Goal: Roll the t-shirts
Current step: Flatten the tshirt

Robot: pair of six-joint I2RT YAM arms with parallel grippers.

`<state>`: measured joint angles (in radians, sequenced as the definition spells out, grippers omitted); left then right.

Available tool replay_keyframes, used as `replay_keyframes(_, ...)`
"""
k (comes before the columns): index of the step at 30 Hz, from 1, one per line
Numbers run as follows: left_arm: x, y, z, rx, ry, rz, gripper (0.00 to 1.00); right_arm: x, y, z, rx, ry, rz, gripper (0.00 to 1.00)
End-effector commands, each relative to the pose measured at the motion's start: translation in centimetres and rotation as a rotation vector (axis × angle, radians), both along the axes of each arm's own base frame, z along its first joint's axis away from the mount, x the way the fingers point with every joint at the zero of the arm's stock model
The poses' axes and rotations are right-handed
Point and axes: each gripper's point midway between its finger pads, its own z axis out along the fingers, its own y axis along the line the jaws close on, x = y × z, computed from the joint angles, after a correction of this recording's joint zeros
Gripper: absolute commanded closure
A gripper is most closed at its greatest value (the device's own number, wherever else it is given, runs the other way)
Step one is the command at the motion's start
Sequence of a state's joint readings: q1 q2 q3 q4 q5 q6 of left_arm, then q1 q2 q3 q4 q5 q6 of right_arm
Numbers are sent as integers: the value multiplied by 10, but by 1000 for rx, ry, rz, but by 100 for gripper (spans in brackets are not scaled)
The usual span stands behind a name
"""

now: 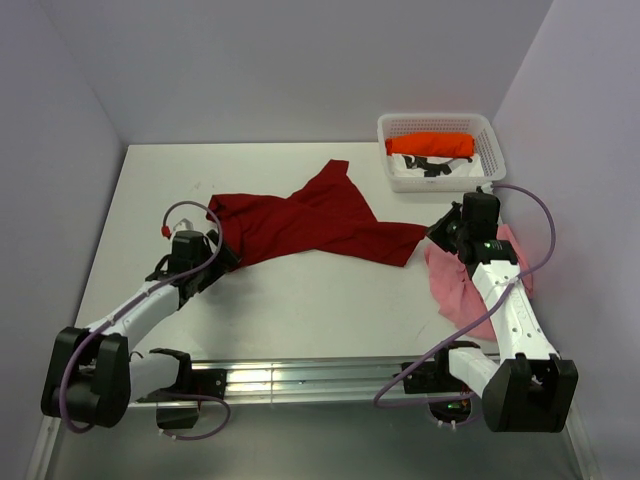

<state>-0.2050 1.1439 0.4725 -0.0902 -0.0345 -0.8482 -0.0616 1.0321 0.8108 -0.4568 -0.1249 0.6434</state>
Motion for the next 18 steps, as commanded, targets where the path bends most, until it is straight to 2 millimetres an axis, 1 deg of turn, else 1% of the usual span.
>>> replay_keyframes(1,21,9,9,62,-59,15,7,4,-1,7,-14,-31,15,100)
replay_keyframes(2,22,12,7,74,-52,23,7,4,-2,7,-14,-32,13,100)
replay_keyframes(5,27,11,10,80,-57,24,8,4,-1,6,-10,-31,18,100)
replay_keyframes(8,30,11,7,82,-51,23,12,5,0,6,-5,-31,22,100)
replay_keyframes(12,33,3,6,51,-40,0,13,5,1,7,-6,-34,22,100)
replay_keyframes(14,32,-4,9,14,-42,-16,13,4,0,7,-7,-34,21,100)
replay_keyframes(18,24,-11,13,-46,-35,-17,13,5,1,7,-5,-33,23,100)
